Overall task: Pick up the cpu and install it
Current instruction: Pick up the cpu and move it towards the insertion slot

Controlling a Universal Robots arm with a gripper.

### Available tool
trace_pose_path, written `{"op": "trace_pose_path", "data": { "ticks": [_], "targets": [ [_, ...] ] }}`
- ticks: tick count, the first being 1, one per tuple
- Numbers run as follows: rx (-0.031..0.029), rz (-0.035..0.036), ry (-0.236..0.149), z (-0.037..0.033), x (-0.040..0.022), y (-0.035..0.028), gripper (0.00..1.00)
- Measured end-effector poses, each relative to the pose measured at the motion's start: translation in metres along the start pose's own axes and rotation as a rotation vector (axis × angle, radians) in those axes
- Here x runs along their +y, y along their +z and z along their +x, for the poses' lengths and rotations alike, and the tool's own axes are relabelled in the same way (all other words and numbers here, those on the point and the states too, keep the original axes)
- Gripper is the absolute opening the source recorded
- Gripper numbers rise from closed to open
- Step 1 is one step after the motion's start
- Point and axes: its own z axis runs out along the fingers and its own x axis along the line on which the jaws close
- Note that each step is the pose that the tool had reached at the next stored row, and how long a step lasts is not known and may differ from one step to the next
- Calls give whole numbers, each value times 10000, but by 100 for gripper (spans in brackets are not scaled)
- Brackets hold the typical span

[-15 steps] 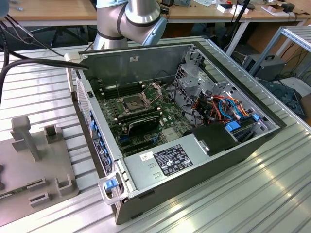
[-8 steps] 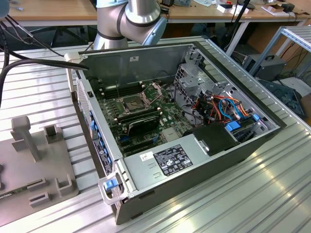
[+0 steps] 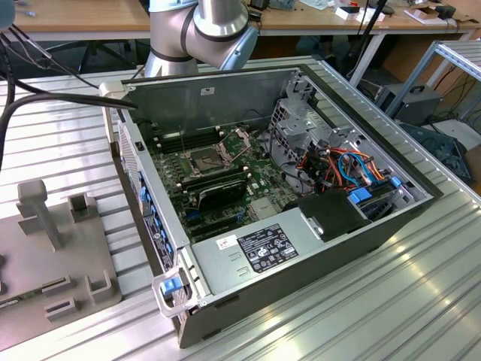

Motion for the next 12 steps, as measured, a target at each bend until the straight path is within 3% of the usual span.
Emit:
{"op": "trace_pose_path", "data": {
  "ticks": [12],
  "targets": [
    [1,0,0,-1,-1,22,48]
  ]
}}
